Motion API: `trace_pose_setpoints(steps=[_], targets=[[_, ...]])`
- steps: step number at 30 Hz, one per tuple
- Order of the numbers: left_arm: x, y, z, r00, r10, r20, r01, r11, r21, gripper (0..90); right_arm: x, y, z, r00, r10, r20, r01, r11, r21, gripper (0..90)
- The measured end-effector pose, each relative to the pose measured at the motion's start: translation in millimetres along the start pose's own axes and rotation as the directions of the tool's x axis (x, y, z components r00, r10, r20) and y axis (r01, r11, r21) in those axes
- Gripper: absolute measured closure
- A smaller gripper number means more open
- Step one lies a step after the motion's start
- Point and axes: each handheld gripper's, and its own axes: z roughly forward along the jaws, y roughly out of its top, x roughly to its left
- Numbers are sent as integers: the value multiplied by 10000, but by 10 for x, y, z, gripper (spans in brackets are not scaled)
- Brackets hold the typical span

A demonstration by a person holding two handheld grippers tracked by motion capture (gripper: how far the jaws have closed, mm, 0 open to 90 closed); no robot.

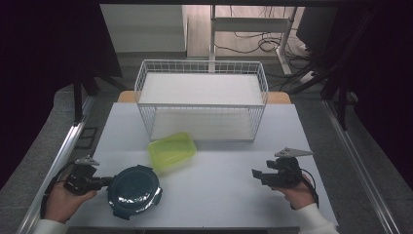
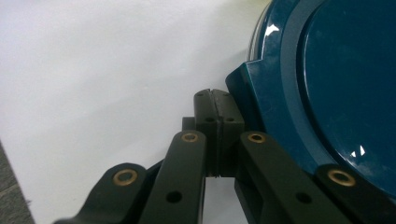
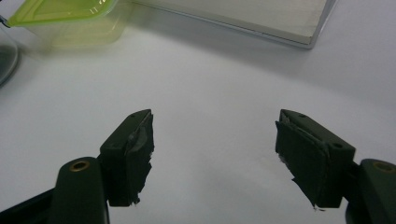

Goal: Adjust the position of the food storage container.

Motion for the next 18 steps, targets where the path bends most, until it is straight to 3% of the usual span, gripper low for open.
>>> trace_pose_setpoints(steps=[18], targets=[[-220,-10,81,9975,511,492,-519,9985,154,900,-3,-2,9,10000,16,10,-16,10000,52,277]])
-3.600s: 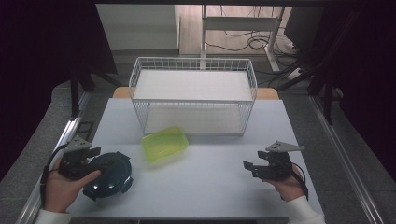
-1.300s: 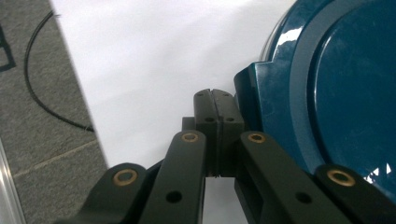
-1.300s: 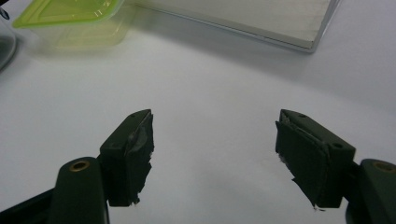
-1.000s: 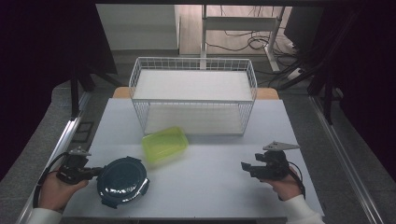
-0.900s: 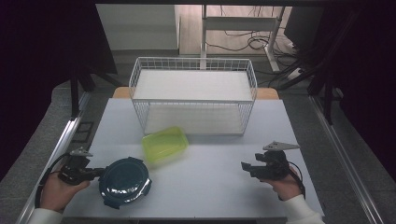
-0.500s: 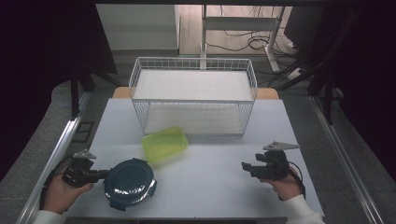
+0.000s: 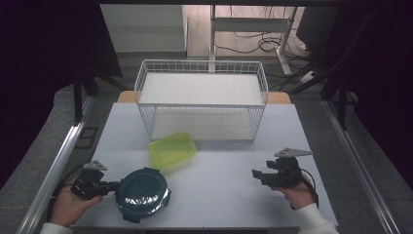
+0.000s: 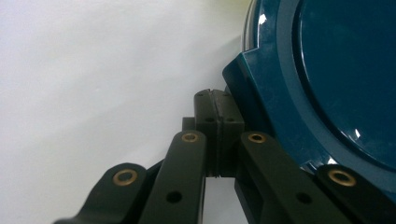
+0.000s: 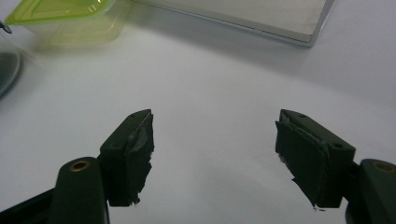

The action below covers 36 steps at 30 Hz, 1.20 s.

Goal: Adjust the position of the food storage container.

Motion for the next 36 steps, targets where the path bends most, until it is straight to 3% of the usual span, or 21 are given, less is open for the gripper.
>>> trace_pose_setpoints(steps=[24,36], targets=[[-441,147,220,9983,165,564,-159,9998,-106,900,3,-3,7,10000,-37,9,37,10000,48,277],[-585,204,287,9976,183,672,-178,9998,-82,900,1,-4,5,10000,-79,12,79,10000,51,276]])
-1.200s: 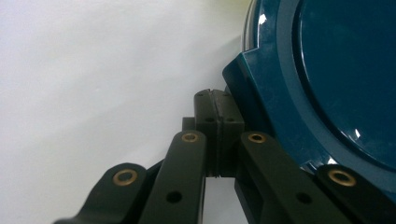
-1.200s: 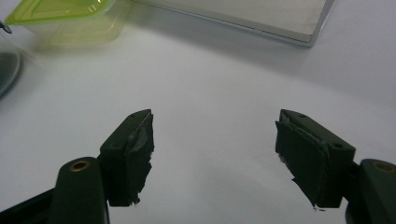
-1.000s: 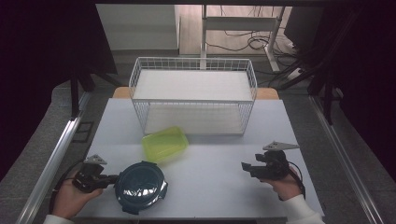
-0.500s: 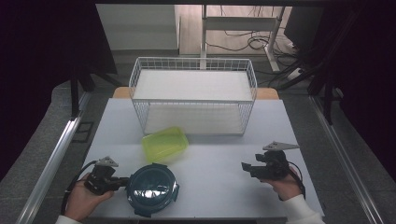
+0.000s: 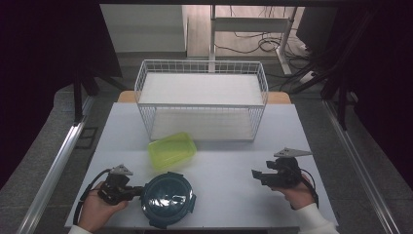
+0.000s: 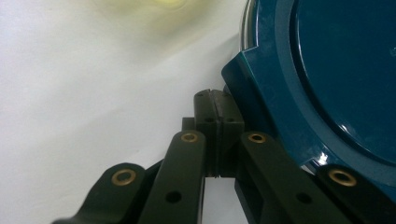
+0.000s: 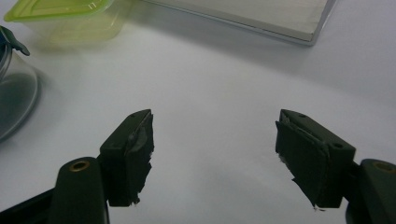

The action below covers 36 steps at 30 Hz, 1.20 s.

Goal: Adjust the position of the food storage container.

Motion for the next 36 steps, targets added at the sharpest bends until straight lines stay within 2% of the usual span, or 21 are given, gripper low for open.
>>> trace_pose_setpoints(steps=[7,9,19,36], targets=[[-99,64,63,10000,-86,-45,86,10000,-11,900,2,-4,19,10000,12,-26,-11,10000,86,276],[-122,91,77,9999,70,-83,-69,9999,110,900,6,-4,21,10000,-27,-15,27,9999,109,276],[-241,207,175,9996,269,1,-269,9995,182,900,-9,-8,11,10000,-19,23,18,9999,99,275],[-318,371,304,9992,379,106,-381,9991,199,900,-6,-18,24,10000,-56,43,56,9999,155,274]])
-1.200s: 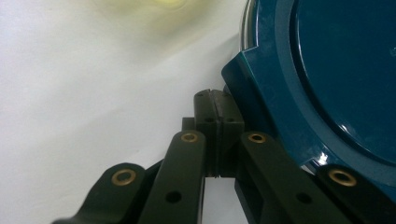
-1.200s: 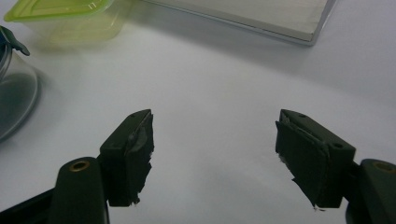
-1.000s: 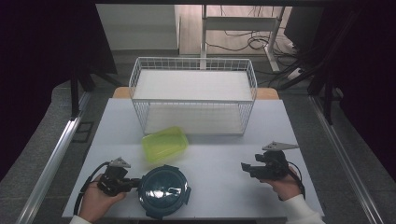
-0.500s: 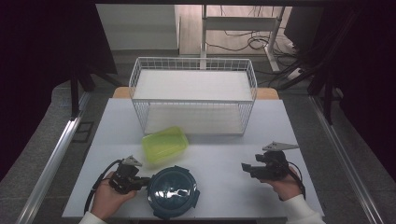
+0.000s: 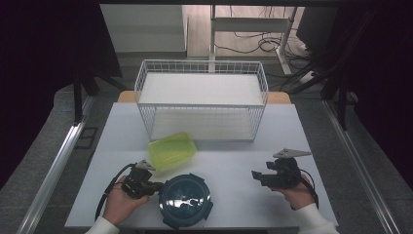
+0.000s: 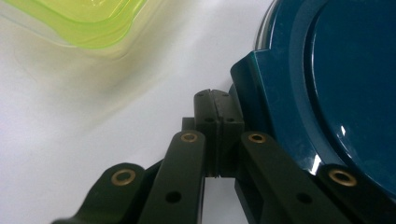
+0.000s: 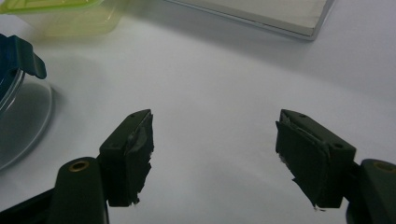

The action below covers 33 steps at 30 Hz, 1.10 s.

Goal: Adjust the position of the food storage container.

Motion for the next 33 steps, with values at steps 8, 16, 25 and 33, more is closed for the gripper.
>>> trace_pose_setpoints(steps=[8,16,25,33], targets=[[33,22,53,9998,-56,172,57,10000,-60,900,-26,-14,-5,9999,79,90,-79,10000,0,273],[88,-26,-135,9992,-188,354,219,9957,-902,766,28,-49,-50,9998,139,169,-136,9998,-173,268],[135,-106,-273,9951,-808,567,888,9836,-1571,333,174,-147,-57,9983,287,-506,-301,9991,-284,203],[149,-101,-333,9909,-1157,682,1258,9776,-1686,245,397,-158,8,9910,251,-1317,-273,9995,-148,157]])
